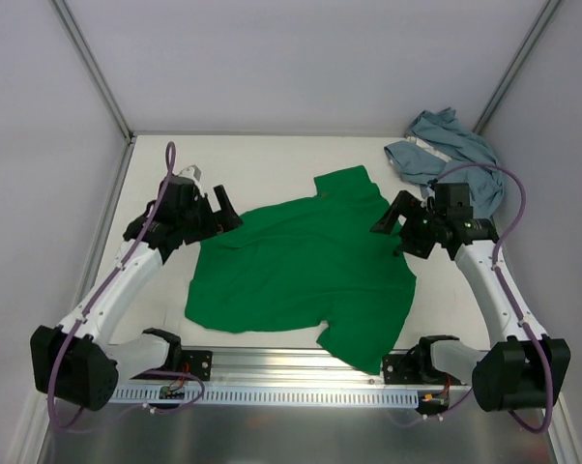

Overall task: Fold and stack the t-shirts
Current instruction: Flatten out the tshirt

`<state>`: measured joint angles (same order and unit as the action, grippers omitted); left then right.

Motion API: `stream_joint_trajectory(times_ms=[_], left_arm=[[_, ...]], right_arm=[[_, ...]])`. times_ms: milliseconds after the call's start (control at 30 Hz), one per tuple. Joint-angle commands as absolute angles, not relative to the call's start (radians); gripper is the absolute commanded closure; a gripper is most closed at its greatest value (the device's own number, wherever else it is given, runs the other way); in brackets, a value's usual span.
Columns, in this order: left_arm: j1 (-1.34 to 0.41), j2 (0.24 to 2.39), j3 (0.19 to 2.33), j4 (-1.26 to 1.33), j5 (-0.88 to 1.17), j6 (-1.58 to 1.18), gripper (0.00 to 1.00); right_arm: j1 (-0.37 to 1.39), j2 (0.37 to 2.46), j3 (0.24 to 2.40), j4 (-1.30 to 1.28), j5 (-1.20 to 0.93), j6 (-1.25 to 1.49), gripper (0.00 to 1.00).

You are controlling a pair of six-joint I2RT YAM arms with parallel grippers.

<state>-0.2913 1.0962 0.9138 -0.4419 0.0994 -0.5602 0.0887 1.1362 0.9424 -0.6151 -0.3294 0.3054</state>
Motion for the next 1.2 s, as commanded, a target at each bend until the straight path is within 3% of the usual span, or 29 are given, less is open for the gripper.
stream_joint_trajectory(times_ms=[0,67,300,1000,1167], left_arm=[[-0.192,1.242,0.969,-0.451,0.056,-0.454,0.01],[-0.063,1.328,0.966,-0.419,0.148,-0.454,0.01],[0.104,1.491,0.951,-0.376,0.271,-0.428,0.01],[0.120,1.657,0.930,-0.166,0.347,-0.531,0.05],[0.120,1.698,0.908,-0.083,0.380,-0.571,0.12]], right_arm=[[0.083,1.141,1.029,-0.716,-0.327,0.267,0.00],[0.081,1.121,1.042,-0.736,-0.318,0.250,0.00],[0.043,1.074,0.999,-0.756,-0.316,0.218,0.00],[0.034,1.049,0.936,-0.744,-0.331,0.213,0.01],[0.032,1.045,0.922,-0.739,-0.333,0.215,0.01]])
